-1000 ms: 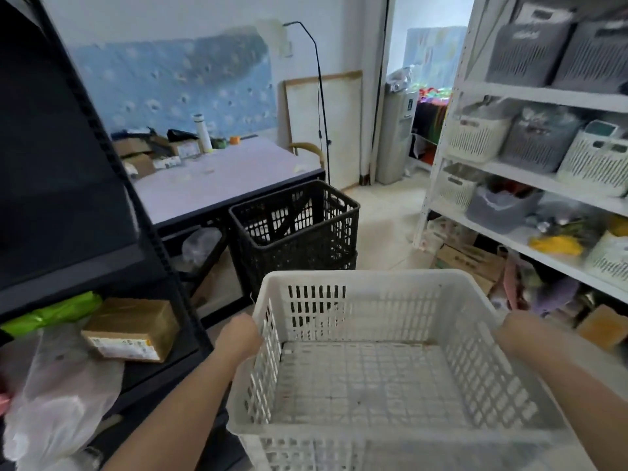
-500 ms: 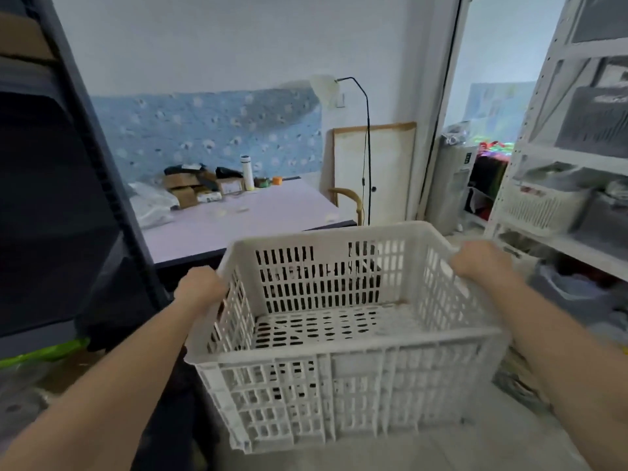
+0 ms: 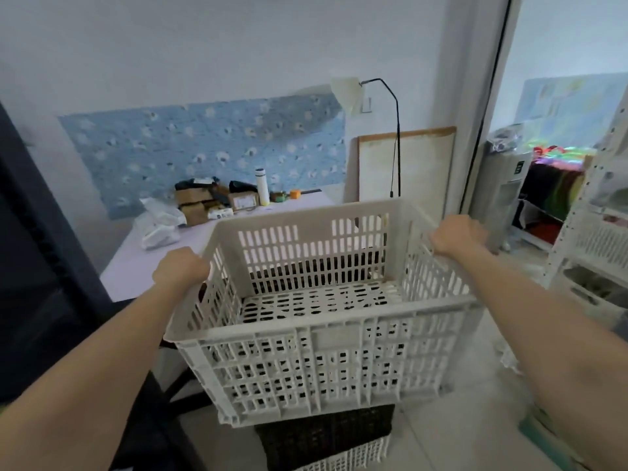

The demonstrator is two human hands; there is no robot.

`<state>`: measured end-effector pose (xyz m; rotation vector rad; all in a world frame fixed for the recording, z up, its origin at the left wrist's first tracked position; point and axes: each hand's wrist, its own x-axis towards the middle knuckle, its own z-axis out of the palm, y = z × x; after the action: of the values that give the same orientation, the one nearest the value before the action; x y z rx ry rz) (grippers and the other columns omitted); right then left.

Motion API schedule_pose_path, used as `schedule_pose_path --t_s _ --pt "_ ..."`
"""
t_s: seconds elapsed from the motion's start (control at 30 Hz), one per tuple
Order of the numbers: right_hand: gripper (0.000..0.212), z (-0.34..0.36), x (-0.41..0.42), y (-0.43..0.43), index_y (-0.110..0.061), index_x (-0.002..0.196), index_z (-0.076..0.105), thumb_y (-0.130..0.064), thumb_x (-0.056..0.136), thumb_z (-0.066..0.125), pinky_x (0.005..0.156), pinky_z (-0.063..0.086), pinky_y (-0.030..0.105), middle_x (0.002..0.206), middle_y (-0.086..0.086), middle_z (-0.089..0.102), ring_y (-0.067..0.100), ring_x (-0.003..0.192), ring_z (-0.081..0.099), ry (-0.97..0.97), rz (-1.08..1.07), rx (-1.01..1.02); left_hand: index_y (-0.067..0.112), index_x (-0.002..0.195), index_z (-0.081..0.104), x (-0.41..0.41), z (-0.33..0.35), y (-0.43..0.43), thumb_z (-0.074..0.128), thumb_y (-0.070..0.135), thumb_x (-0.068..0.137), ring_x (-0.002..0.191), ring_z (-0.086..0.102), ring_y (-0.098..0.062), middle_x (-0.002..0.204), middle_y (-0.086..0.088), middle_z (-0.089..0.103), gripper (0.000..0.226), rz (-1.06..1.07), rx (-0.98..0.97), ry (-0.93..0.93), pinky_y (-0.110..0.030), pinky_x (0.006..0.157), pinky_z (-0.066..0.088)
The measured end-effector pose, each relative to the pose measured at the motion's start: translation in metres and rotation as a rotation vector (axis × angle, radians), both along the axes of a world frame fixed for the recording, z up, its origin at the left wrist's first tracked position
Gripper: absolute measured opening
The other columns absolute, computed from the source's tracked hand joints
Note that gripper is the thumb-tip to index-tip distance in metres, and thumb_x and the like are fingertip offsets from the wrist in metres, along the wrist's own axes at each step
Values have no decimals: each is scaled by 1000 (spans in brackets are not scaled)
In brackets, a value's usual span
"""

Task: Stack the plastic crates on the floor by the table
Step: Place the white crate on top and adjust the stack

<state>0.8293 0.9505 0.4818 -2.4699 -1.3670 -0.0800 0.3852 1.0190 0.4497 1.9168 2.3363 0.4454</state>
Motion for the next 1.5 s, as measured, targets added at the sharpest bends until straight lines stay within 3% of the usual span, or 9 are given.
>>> schedule_pose_path --t_s 0.17,0.3,0.47,0.67,0.87,1.0,1.13,1.27,1.5 --pt "19 -6 21 74 -5 79 58 -21 87 51 72 43 32 87 15 60 32 89 61 -6 47 -11 1 105 67 26 -6 39 52 26 92 105 60 -36 111 -19 65 32 119 0 -54 -40 87 49" --pt "19 -9 35 123 -3 80 53 -21 87 52 72 39 30 89 15 55 35 100 62 17 105 -11 2 99 64 38 -8 64 52 27 90 94 60 -33 105 -15 64 29 207 -54 -37 -36 78 47" --pt "16 -22 41 171 -3 77 54 -16 85 51 71 41 31 87 17 57 34 87 60 40 162 -40 1 111 62 45 -16 92 51 25 91 105 60 -34 115 -17 63 33 244 -117 -21 -35 79 44" --pt "19 -53 41 203 -3 73 54 -18 84 48 71 42 33 84 16 56 34 81 56 81 181 -90 0 111 61 43 -28 117 52 27 92 97 58 -33 110 -17 61 35 212 -169 -7 -33 74 41" --pt "25 -60 40 221 -4 64 47 -16 86 47 64 40 33 82 19 56 31 73 51 91 185 -57 -4 117 60 41 -23 137 51 20 93 103 58 -36 112 -21 60 35 188 -160 28 -38 83 45" --pt "16 -59 38 223 0 78 52 -15 85 48 72 43 37 102 26 63 39 89 59 67 172 -40 -1 114 58 41 -22 143 53 13 92 95 58 -36 103 -23 61 27 177 -154 48 -39 89 43" --pt "18 -56 35 219 2 84 53 -15 87 47 74 42 36 108 27 62 42 101 59 32 165 -36 -4 118 60 37 -21 137 54 12 91 116 55 -37 123 -22 59 32 177 -167 38 -39 94 44" --pt "18 -49 29 213 2 91 56 -13 86 46 87 47 42 114 28 60 44 107 57 40 165 10 -4 113 61 30 -21 128 53 14 89 100 56 -35 111 -21 60 31 158 -130 34 -38 87 46" --pt "19 -48 18 208 3 86 55 -13 84 45 73 45 39 104 27 62 38 86 57 86 211 65 -9 113 59 21 -12 118 50 11 90 106 57 -39 113 -26 60 32 171 -82 13 -40 88 45"
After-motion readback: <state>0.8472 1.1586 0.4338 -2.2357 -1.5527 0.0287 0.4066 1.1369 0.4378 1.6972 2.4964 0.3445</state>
